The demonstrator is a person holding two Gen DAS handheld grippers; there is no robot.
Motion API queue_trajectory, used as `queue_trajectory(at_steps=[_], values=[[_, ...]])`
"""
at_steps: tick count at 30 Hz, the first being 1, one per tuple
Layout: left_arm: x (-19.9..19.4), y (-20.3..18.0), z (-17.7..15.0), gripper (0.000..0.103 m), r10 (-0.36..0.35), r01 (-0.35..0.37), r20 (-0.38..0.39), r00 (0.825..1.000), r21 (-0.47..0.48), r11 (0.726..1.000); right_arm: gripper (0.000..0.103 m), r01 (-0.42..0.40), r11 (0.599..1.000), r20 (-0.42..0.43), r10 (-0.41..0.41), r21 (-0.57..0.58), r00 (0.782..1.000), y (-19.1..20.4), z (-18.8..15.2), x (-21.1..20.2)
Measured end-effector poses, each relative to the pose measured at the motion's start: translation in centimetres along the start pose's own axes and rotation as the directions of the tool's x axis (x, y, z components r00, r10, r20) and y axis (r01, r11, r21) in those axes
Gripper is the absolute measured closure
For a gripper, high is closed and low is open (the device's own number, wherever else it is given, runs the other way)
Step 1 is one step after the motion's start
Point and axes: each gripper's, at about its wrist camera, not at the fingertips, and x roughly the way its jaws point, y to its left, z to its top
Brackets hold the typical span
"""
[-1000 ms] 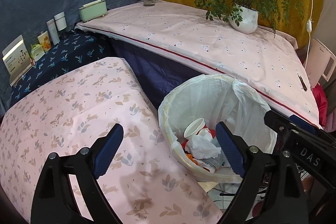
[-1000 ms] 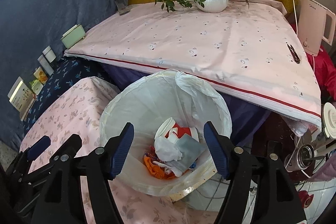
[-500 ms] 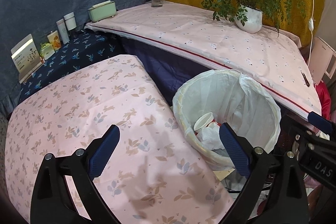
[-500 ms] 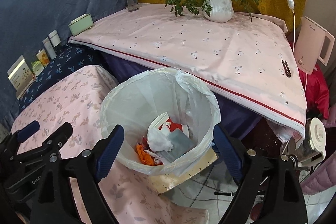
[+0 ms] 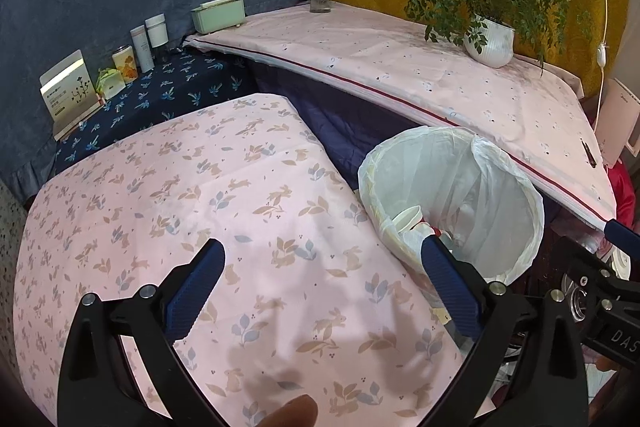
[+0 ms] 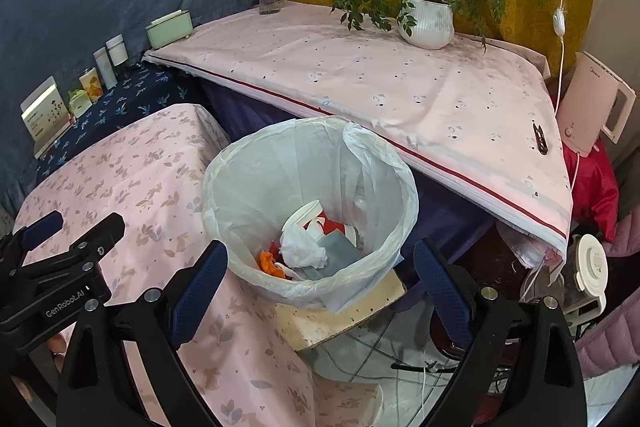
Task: Collect trash
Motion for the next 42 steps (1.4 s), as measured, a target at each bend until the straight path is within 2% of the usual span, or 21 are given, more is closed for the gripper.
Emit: queue_trajectory(at_steps=[15, 31, 38, 42], values=[[0.8, 0.5, -2.4, 0.009, 0.041, -0.04, -0.069, 0.997, 0.017, 0.999, 0.013, -0.017, 1.0, 0.005, 0.017, -0.009, 1.0, 0.9, -1.4, -0.8], [-0.6, 0.4, -3.1, 0.009, 0.049, -0.049, -0.05, 0.998, 0.01, 0.999, 0.013, -0.031, 0.999, -0.006, 0.031, -0.013, 1.0, 1.2, -2.6, -0.5], [-0.8, 0.4, -3.2, 0.009, 0.052, -0.052, -0.052, 0.997, 0.006, 0.999, 0.012, -0.07, 0.997, 0.006, 0.07, -0.025, 0.998, 1.9, -2.9, -0.5], [-1.0, 0.6, -3.4, 0.009, 0.051, -0.051, -0.051, 0.997, 0.0, 0.999, 0.012, -0.049, 0.998, 0.014, 0.05, -0.035, 0.999, 2.3, -3.0, -0.5]])
